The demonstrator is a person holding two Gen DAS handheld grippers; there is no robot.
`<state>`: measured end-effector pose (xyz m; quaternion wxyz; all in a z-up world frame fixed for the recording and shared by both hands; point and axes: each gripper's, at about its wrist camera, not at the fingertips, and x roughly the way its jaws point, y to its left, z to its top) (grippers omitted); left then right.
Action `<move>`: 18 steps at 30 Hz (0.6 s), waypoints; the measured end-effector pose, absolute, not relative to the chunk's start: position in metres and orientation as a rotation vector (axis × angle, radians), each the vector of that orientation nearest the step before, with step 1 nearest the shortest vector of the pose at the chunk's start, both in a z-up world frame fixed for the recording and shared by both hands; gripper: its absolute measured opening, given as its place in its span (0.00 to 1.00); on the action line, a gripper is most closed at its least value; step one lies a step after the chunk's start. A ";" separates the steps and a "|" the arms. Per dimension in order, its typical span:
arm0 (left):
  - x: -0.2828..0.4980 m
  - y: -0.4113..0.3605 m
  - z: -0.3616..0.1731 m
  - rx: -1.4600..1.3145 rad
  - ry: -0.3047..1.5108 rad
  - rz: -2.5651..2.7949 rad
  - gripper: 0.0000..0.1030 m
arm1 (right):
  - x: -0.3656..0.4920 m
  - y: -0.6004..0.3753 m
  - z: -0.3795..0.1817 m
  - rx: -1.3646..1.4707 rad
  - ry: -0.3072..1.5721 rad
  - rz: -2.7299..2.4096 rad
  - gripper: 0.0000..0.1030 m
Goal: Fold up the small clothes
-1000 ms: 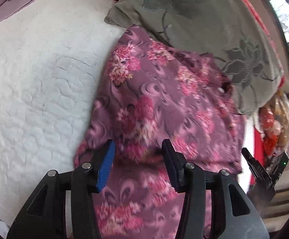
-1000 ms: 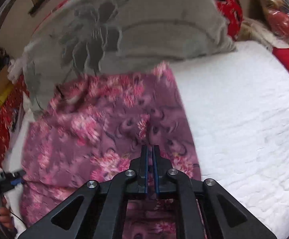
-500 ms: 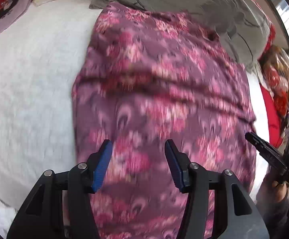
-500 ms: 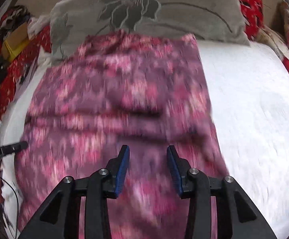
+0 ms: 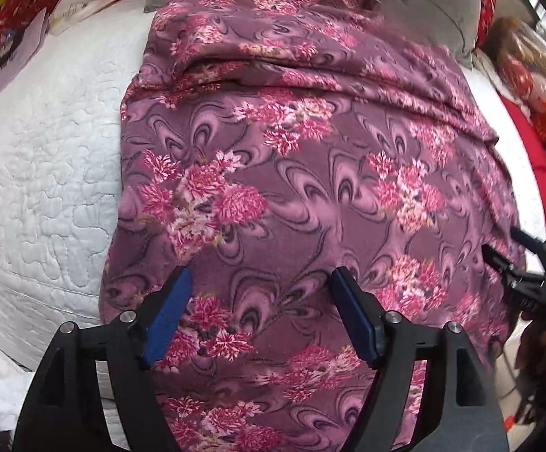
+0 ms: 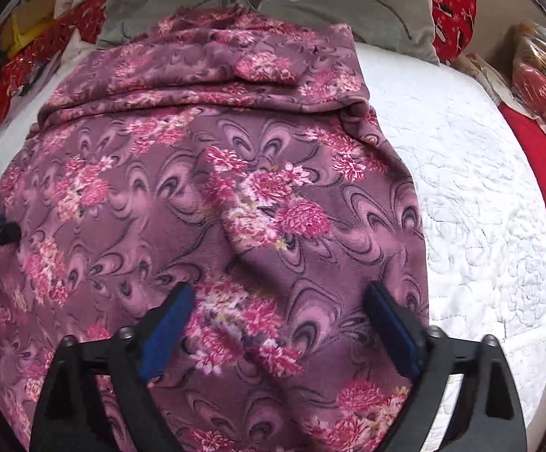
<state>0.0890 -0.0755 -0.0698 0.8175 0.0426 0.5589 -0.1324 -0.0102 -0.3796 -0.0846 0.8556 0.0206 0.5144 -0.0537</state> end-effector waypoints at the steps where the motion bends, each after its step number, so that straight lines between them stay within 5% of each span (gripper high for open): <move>1: 0.088 -0.076 -0.069 0.094 1.193 -0.276 0.73 | -0.010 -0.383 -0.086 0.056 1.095 -0.115 0.99; 18: 0.049 -0.025 -0.050 0.033 1.209 -0.226 0.73 | -0.069 -0.437 -0.029 0.102 1.075 -0.180 0.96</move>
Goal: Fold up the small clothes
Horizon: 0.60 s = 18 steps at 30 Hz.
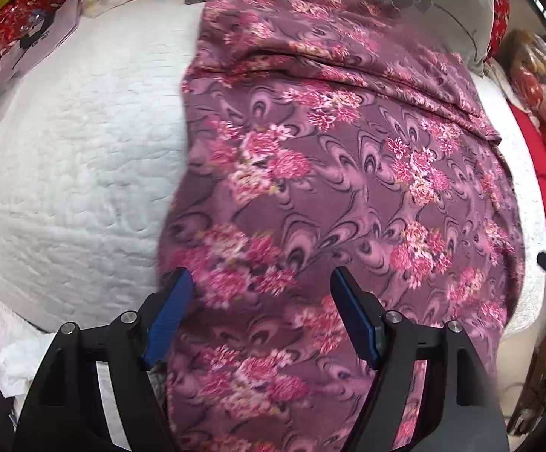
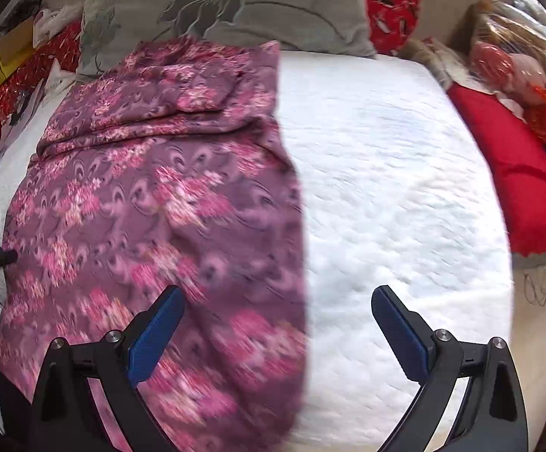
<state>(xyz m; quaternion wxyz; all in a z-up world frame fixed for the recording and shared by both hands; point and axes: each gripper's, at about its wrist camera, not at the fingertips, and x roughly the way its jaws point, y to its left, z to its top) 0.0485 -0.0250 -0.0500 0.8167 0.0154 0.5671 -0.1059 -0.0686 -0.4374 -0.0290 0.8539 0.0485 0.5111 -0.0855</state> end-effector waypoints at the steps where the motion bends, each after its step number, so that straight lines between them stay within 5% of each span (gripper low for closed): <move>1: 0.045 -0.017 -0.048 0.009 1.215 -0.240 0.73 | -0.076 -0.441 -0.030 0.106 1.079 -0.177 0.96; 11: -0.013 0.083 -0.078 -0.329 1.441 -0.396 0.73 | -0.169 -0.460 -0.092 0.475 1.111 -0.038 0.96; 18: -0.029 0.069 -0.096 -0.354 1.534 -0.450 0.73 | -0.185 -0.467 -0.141 0.750 1.108 0.054 0.97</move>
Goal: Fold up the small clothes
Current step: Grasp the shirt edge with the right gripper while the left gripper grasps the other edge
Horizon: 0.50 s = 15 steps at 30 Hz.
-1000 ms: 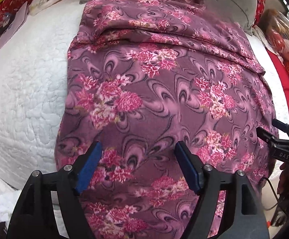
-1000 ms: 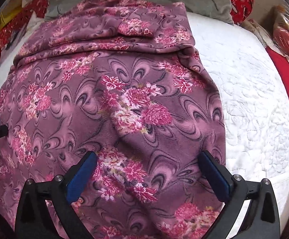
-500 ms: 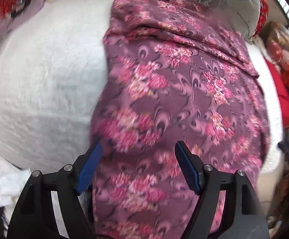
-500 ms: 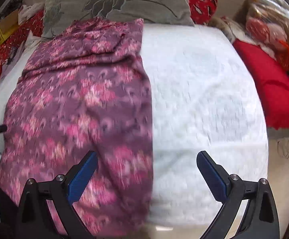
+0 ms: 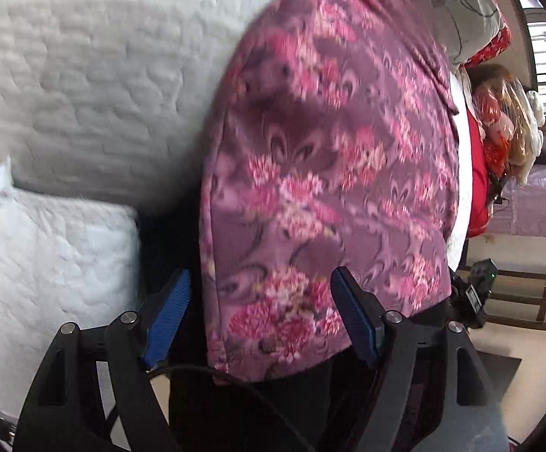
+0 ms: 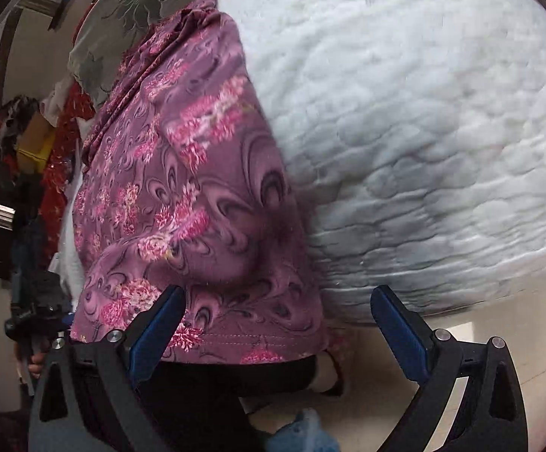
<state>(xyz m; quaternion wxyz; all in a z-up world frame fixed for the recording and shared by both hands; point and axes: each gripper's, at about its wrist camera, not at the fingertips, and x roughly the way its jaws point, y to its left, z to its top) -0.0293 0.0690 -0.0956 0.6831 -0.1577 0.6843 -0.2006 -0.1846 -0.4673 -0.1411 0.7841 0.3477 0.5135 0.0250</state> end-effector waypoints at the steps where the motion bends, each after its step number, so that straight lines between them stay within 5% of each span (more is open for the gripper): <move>1: -0.030 0.067 -0.097 -0.342 1.536 -0.443 0.73 | -0.185 -0.466 -0.143 0.755 1.104 0.068 0.97; 5: -0.028 0.069 -0.102 -0.371 1.553 -0.433 0.73 | -0.182 -0.457 -0.154 0.792 1.105 0.167 0.96; 7: -0.029 0.072 -0.101 -0.396 1.542 -0.435 0.70 | -0.181 -0.450 -0.161 0.804 1.121 0.222 0.79; 9: -0.033 0.075 -0.097 -0.360 1.527 -0.410 0.51 | -0.181 -0.449 -0.168 0.868 1.110 0.268 0.25; 10: -0.035 0.076 -0.094 -0.349 1.518 -0.411 0.43 | -0.182 -0.449 -0.169 0.894 1.099 0.277 0.13; 12: -0.039 0.080 -0.087 -0.336 1.499 -0.400 0.28 | -0.185 -0.449 -0.160 0.884 1.065 0.294 0.06; 13: -0.040 0.083 -0.082 -0.350 1.487 -0.409 0.06 | -0.186 -0.446 -0.153 0.855 1.050 0.309 0.06; 15: -0.040 0.091 -0.076 -0.490 1.475 -0.488 0.02 | -0.186 -0.439 -0.133 0.818 1.013 0.349 0.06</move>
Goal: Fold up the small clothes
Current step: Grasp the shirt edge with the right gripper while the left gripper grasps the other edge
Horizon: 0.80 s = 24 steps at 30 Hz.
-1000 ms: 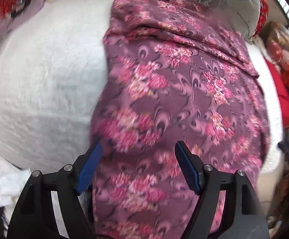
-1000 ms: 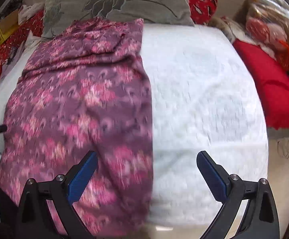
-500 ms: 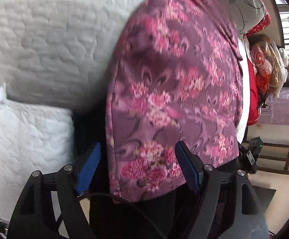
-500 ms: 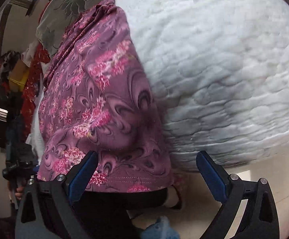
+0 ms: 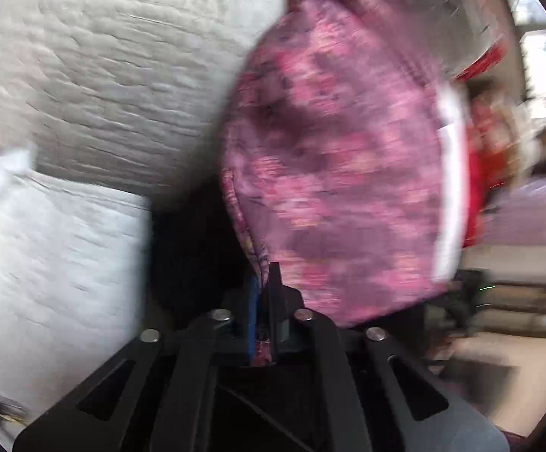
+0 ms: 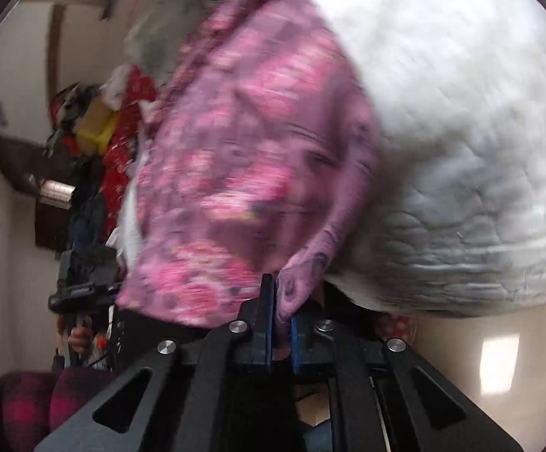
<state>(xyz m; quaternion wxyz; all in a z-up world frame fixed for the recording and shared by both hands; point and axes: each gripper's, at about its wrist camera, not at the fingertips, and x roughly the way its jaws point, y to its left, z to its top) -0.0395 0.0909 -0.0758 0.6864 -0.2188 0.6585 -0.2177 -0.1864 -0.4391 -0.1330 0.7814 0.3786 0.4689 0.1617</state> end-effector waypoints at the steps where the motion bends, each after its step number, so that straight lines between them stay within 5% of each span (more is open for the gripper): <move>1: -0.039 0.094 -0.070 -0.543 1.452 -0.515 0.02 | -0.186 -0.438 -0.124 0.813 0.991 0.362 0.06; 9: -0.008 0.081 -0.035 -0.715 1.304 -0.659 0.02 | -0.168 -0.442 -0.047 0.857 0.749 0.438 0.06; 24: 0.121 0.074 0.006 -0.859 1.017 -0.610 0.02 | -0.036 -0.479 0.008 0.918 0.553 0.396 0.06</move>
